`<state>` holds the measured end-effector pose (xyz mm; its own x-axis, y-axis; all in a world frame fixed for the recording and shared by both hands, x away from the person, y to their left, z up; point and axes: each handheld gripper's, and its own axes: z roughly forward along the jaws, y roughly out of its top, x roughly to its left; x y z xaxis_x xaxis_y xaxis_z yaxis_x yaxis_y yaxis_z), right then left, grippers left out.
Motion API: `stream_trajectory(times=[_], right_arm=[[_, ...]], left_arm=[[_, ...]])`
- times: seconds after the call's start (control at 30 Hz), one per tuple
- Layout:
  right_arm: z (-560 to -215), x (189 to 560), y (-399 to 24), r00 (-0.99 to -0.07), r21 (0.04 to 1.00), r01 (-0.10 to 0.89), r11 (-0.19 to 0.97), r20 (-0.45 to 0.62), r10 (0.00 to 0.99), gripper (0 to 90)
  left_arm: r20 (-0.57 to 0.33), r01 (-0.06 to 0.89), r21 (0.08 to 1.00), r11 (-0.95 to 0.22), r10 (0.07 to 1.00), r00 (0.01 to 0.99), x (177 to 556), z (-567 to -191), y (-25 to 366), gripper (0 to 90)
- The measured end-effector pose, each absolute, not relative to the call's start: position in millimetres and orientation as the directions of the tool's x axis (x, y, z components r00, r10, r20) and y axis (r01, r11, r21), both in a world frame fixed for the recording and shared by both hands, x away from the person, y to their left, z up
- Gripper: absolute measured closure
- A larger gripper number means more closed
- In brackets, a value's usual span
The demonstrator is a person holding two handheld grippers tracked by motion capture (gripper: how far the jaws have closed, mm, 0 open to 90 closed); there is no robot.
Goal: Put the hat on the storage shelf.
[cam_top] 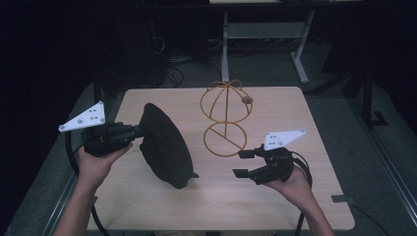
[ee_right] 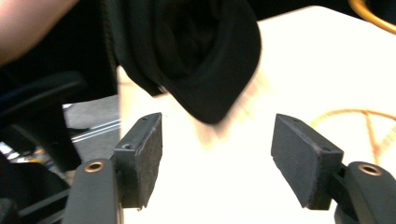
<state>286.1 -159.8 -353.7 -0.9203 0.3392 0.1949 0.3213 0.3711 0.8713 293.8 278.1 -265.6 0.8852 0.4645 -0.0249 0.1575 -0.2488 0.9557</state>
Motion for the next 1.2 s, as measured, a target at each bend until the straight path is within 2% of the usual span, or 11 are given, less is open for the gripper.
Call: stream_trajectory(times=[0.37,0.7,0.9,1.2], right_arm=[[-383,282,-213,-0.843,0.868,0.379,0.319,0.183,0.505,28.7],[-402,289,-234,-0.792,0.83,0.445,0.336,0.189,0.581,27.4],[-405,288,-240,-0.77,0.828,0.441,0.346,0.151,0.62,26.7],[-406,286,-255,-0.741,0.838,0.447,0.313,0.151,0.654,25.5]], left_arm=[[-0.027,0.169,0.947,-0.273,0.458,0.889,311,-249,280,86.8],[-0.03,0.181,0.94,-0.291,0.457,0.889,328,-237,275,86.8],[-0.038,0.181,0.941,-0.285,0.445,0.895,344,-226,266,86.8],[-0.02,0.166,0.937,-0.306,0.428,0.904,360,-208,246,86.8]])
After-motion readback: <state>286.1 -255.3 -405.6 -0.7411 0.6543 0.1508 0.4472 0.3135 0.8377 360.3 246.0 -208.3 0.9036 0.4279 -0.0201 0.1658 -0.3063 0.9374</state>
